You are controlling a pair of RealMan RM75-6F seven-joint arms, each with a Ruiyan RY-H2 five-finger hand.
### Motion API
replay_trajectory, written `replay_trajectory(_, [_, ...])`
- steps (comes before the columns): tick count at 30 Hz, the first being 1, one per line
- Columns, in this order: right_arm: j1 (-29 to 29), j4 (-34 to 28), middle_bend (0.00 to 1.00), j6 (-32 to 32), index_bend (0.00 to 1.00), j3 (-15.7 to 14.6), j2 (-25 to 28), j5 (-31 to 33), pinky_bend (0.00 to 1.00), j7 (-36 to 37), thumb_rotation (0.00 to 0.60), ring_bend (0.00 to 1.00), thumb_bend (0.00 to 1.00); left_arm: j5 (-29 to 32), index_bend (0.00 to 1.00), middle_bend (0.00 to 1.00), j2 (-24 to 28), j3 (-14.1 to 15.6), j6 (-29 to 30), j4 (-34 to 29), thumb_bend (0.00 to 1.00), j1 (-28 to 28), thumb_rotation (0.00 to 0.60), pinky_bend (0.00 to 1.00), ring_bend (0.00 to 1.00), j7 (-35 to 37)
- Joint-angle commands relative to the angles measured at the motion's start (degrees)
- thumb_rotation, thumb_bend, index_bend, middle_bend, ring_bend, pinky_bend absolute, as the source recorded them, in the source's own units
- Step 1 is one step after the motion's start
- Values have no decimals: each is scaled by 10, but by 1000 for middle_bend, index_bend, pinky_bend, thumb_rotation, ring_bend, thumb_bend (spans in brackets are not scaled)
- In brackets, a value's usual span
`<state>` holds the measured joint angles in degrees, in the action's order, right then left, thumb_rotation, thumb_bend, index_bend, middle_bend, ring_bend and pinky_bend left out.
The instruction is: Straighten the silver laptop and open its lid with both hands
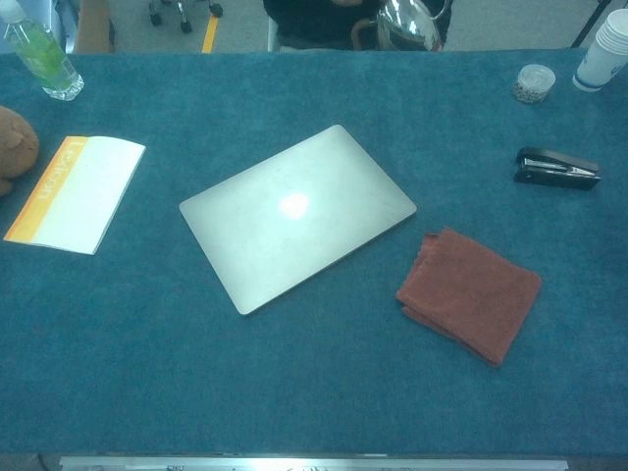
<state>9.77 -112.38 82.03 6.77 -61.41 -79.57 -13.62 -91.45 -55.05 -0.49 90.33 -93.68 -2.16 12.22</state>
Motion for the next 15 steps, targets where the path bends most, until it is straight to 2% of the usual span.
replay_trajectory(1, [-1, 0, 88, 1, 0, -1, 0, -1, 65, 0, 600, 10, 278, -1, 151, 105, -1, 1, -1, 1, 396, 0, 600, 128, 41, 1])
replay_trajectory(15, [5, -9, 88, -4, 0, 1, 4, -19, 65, 15, 600, 10, 279, -2, 151, 105, 3, 1, 4, -3, 396, 2, 600, 127, 41, 0])
